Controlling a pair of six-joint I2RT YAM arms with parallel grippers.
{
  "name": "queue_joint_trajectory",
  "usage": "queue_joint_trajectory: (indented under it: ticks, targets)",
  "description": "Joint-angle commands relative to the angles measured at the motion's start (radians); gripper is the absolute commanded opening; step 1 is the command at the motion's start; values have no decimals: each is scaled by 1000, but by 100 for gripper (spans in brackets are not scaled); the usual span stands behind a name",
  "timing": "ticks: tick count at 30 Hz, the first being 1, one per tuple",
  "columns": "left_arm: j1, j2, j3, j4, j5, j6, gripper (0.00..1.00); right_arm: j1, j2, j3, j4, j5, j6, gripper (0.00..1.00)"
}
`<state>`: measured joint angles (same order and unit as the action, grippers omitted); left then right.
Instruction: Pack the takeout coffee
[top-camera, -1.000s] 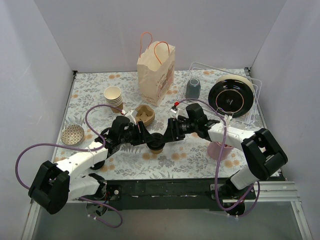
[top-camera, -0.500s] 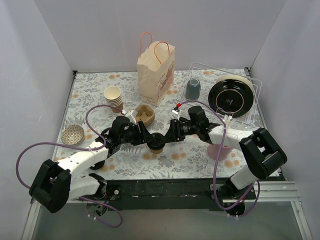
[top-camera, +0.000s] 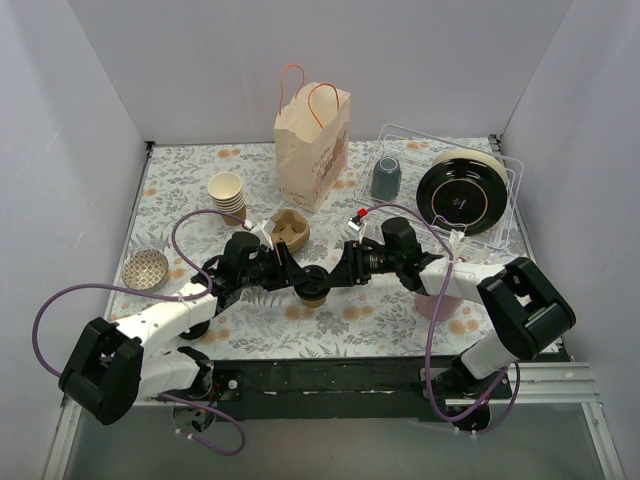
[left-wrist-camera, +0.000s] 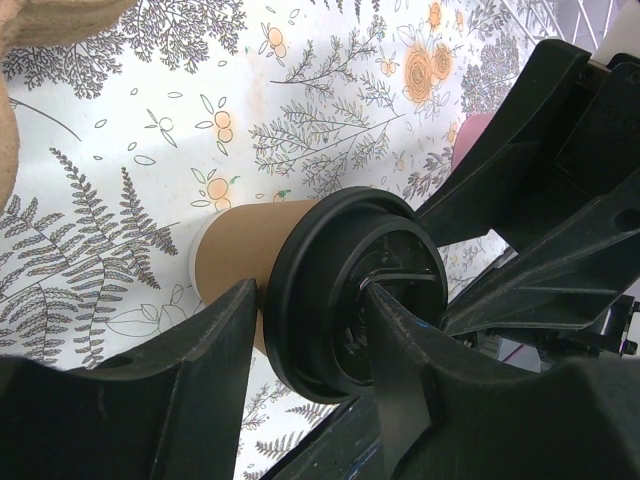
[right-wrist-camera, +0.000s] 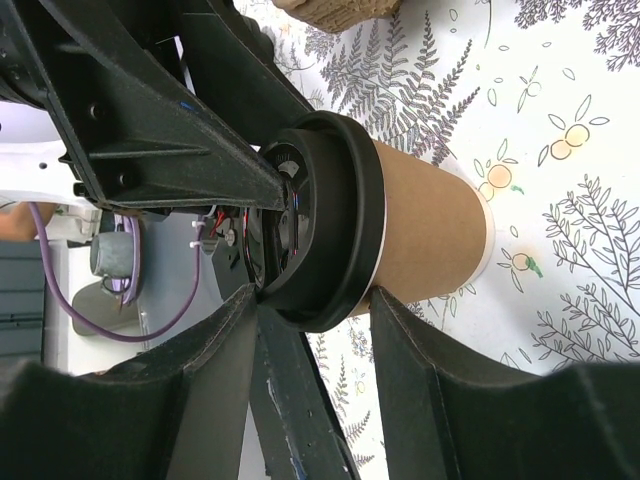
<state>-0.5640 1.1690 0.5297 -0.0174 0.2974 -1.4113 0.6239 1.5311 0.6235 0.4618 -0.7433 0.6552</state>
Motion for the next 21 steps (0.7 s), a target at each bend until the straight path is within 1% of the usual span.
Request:
queue_joint_trajectory:
  ticks: [1,5,11,14,16,17,18,21]
  targets:
    - [-7,73,-62,-138,-76,12,44,19,61,-70,-166,145,-117,32]
    - [-7,69,-62,-148,-87,9,44,19,67,-67,-199,196,-140,29]
    - [-7,80,-60,-148,-89,8,44,19,98,-65,-192,206,-141,28]
    - [-7,77,-60,-147,-87,8,44,19,112,-64,-164,173,-123,28]
    - [-7,74,-53,-148,-86,11,44,16,107,-54,-149,139,-105,32]
    - [-7,67,-47,-153,-86,12,44,16,103,-35,-138,99,-85,36]
    - [-7,64,-33,-156,-86,15,44,16,86,-19,-140,87,-78,38]
    - [-7,63,10,-173,-87,29,45,13,43,60,-196,78,-77,45]
